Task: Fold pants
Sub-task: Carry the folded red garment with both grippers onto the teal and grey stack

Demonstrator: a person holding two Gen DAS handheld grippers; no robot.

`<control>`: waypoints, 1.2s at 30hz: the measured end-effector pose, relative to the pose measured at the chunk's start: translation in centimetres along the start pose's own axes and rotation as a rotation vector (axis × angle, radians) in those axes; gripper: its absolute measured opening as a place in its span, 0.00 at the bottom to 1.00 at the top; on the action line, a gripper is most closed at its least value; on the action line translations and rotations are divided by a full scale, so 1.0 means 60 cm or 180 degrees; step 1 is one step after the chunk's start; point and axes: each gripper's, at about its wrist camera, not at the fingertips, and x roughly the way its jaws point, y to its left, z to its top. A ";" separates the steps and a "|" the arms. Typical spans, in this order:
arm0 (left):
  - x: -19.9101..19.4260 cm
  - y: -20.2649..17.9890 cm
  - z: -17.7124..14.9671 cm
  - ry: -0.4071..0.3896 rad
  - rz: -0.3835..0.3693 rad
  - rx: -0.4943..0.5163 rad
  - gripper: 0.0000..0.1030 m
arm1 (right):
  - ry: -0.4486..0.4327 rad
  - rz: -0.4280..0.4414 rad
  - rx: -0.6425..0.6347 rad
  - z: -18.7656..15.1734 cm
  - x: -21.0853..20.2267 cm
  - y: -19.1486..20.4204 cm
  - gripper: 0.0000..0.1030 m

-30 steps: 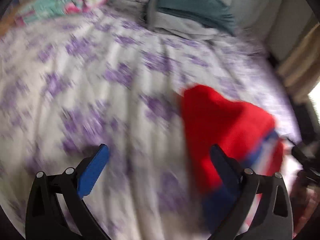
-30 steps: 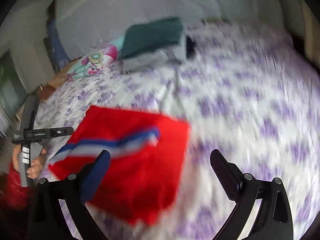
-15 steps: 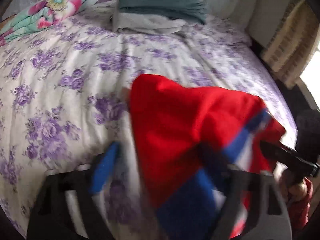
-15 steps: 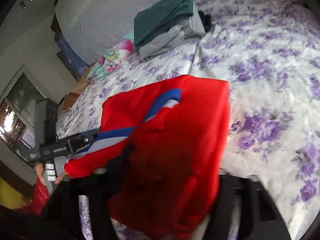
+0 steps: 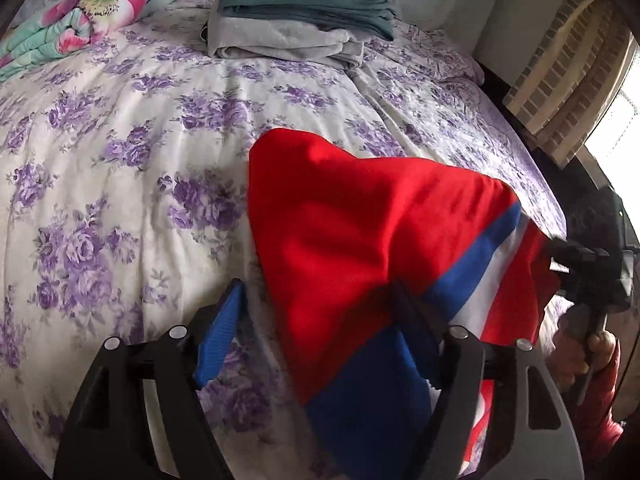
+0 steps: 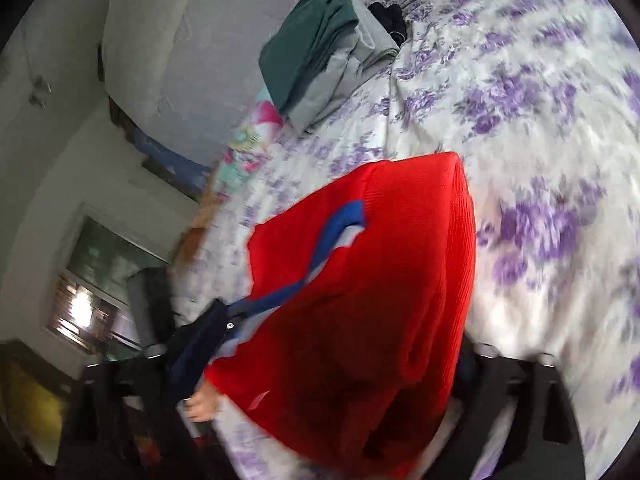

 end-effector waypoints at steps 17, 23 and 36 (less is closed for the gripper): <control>-0.075 -0.084 0.194 -0.1152 0.0773 0.0666 0.11 | -0.0976 -0.0615 -0.1421 0.138 -0.026 0.182 0.34; -0.076 -0.083 0.446 -0.1510 0.1343 0.0705 0.11 | -0.1416 -0.0727 -0.1598 0.355 0.038 0.234 0.35; 0.211 0.059 0.645 -0.0997 0.2144 0.0497 0.37 | -0.1672 -0.1390 -0.1248 0.559 0.284 0.072 0.66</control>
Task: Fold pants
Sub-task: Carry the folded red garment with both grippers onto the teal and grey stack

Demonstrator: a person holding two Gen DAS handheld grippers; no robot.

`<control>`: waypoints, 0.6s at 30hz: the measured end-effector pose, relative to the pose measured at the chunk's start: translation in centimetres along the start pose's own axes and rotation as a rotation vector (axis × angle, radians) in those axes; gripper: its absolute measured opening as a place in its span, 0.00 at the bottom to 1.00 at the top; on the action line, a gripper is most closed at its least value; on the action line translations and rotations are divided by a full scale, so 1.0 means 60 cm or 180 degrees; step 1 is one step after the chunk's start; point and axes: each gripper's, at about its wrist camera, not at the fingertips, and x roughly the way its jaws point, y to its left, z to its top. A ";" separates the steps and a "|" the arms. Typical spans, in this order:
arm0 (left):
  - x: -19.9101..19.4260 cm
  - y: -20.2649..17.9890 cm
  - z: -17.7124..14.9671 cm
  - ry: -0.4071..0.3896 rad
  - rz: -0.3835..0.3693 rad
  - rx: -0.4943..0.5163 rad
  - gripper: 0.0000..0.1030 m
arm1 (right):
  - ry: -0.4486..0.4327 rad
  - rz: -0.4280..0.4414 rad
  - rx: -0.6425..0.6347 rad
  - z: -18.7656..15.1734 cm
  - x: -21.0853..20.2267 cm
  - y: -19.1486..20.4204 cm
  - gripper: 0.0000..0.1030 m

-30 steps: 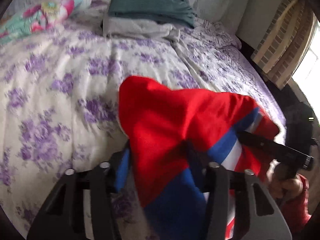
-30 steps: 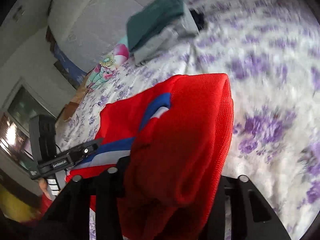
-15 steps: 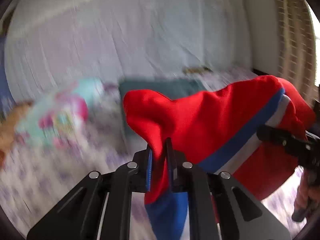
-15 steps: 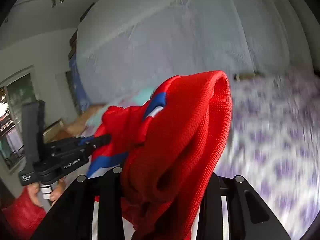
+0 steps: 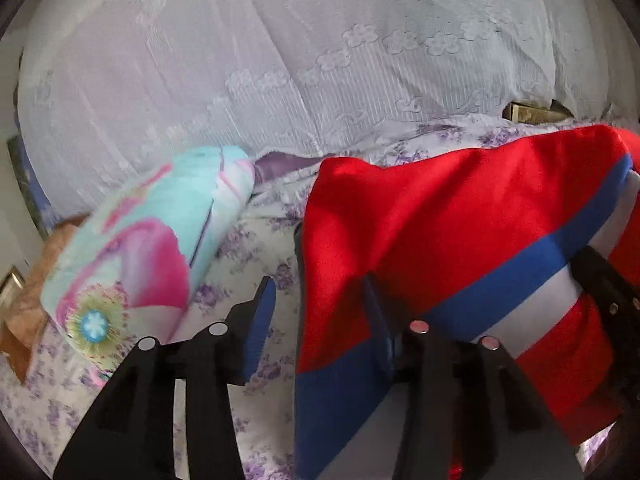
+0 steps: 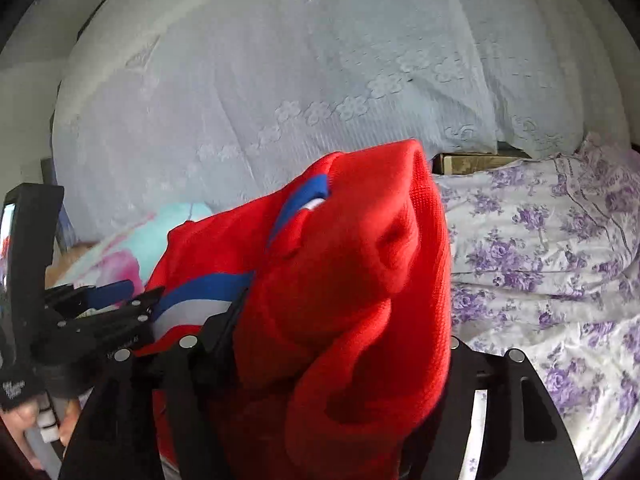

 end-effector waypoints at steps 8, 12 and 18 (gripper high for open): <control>-0.092 0.044 -0.005 -0.0444 0.0220 -0.0225 0.78 | -0.0436 0.0204 0.0147 0.031 -0.115 0.004 0.90; -0.142 0.078 -0.029 -0.0399 -0.0025 -0.0459 0.83 | -0.0484 -0.0007 -0.0054 0.023 -0.172 0.019 0.90; -0.204 0.059 -0.155 -0.0210 -0.0129 -0.0423 0.84 | -0.0401 -0.0613 -0.0506 -0.051 -0.219 0.038 0.92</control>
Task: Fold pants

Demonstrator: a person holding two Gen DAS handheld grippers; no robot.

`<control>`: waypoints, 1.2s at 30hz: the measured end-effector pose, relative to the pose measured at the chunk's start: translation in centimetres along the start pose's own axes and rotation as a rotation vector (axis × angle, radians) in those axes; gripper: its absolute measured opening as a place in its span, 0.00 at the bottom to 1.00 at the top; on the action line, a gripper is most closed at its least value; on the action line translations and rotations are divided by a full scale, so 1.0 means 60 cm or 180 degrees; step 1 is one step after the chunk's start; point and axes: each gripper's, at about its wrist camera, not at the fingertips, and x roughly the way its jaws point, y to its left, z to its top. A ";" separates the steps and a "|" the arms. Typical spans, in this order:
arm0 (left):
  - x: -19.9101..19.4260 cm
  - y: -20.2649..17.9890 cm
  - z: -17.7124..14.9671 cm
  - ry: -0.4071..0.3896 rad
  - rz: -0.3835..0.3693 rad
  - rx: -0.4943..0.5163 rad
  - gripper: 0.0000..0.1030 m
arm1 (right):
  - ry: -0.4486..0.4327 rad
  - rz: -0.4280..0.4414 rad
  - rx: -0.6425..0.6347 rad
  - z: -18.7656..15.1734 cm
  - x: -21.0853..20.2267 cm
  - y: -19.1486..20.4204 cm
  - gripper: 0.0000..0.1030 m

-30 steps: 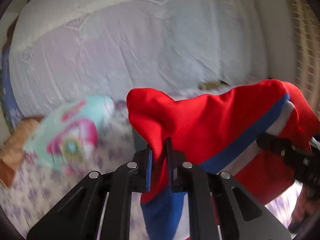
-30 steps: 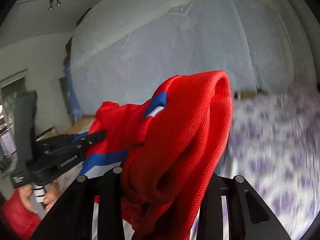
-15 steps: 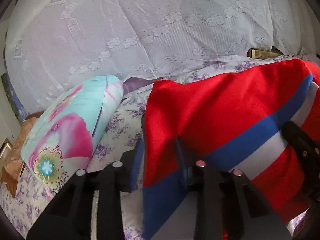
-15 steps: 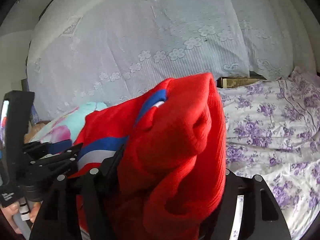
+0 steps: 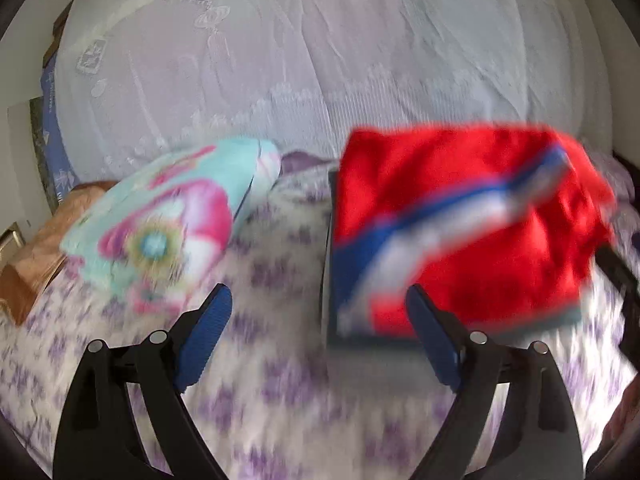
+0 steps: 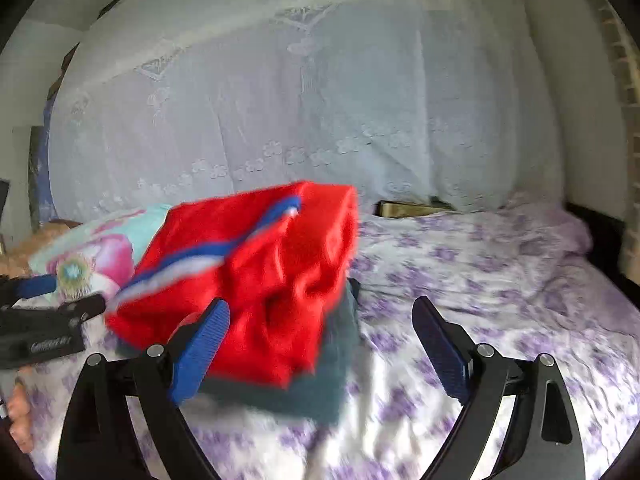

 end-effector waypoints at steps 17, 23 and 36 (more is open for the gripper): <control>-0.106 -0.021 -0.187 -0.0117 -0.0226 0.0306 0.95 | 0.0233 0.0096 -0.0065 -0.140 -0.142 0.079 0.97; -0.082 -0.007 -0.186 0.0114 -0.0266 0.0155 0.95 | 0.0349 0.0177 -0.0005 -0.145 -0.130 0.074 0.97; -0.074 0.010 -0.188 0.0218 -0.0218 0.0015 0.95 | 0.0488 0.0457 0.0109 -0.153 -0.136 0.072 0.97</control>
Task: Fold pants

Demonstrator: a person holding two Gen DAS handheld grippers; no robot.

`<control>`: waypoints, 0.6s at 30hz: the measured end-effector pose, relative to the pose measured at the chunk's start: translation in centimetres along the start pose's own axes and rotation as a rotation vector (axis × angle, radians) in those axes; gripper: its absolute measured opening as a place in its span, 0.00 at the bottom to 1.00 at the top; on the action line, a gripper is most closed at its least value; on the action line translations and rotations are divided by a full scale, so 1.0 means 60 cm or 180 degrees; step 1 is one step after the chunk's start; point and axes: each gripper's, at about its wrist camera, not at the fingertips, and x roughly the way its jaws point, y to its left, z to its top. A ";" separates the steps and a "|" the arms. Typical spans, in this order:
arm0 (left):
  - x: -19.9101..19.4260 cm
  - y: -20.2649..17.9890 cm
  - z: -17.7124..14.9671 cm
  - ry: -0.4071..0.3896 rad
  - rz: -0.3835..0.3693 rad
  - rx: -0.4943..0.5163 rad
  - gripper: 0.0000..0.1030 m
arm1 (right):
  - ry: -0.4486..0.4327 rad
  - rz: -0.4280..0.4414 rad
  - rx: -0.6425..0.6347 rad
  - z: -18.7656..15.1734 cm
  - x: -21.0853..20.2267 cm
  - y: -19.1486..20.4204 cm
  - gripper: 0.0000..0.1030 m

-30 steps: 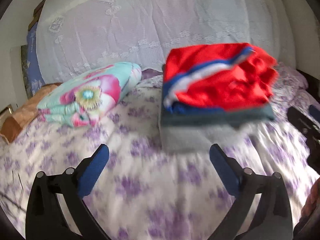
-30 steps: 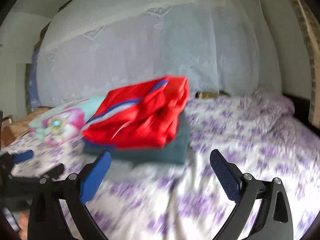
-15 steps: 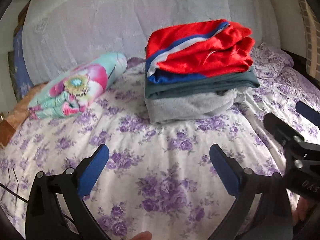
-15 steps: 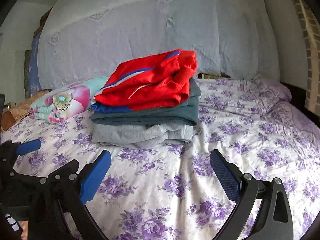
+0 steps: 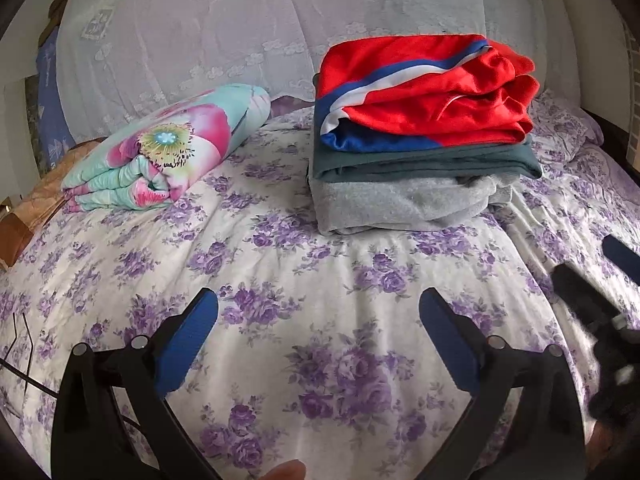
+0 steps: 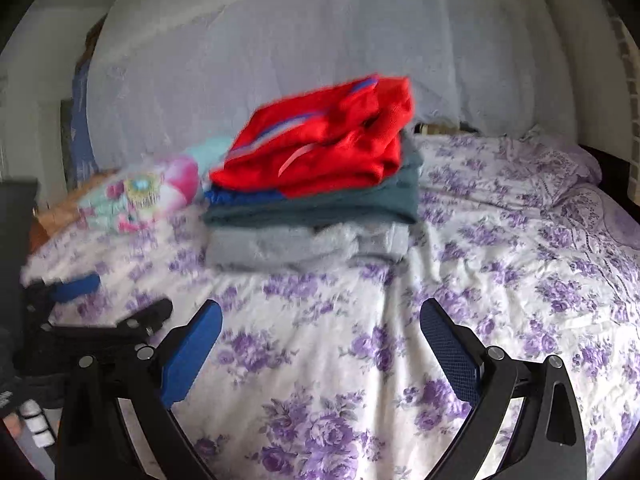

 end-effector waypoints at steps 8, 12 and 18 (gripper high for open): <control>-0.007 -0.002 0.000 -0.0061 0.0021 0.0013 0.95 | -0.0512 -0.0230 -0.0059 0.021 -0.010 0.004 0.97; -0.003 -0.001 0.001 -0.0022 0.0038 0.0021 0.95 | -0.0536 -0.0351 -0.0203 0.035 0.021 0.019 0.97; 0.011 0.001 0.015 -0.0094 -0.0004 -0.0044 0.95 | -0.0649 -0.0263 -0.0078 0.047 0.035 0.013 0.97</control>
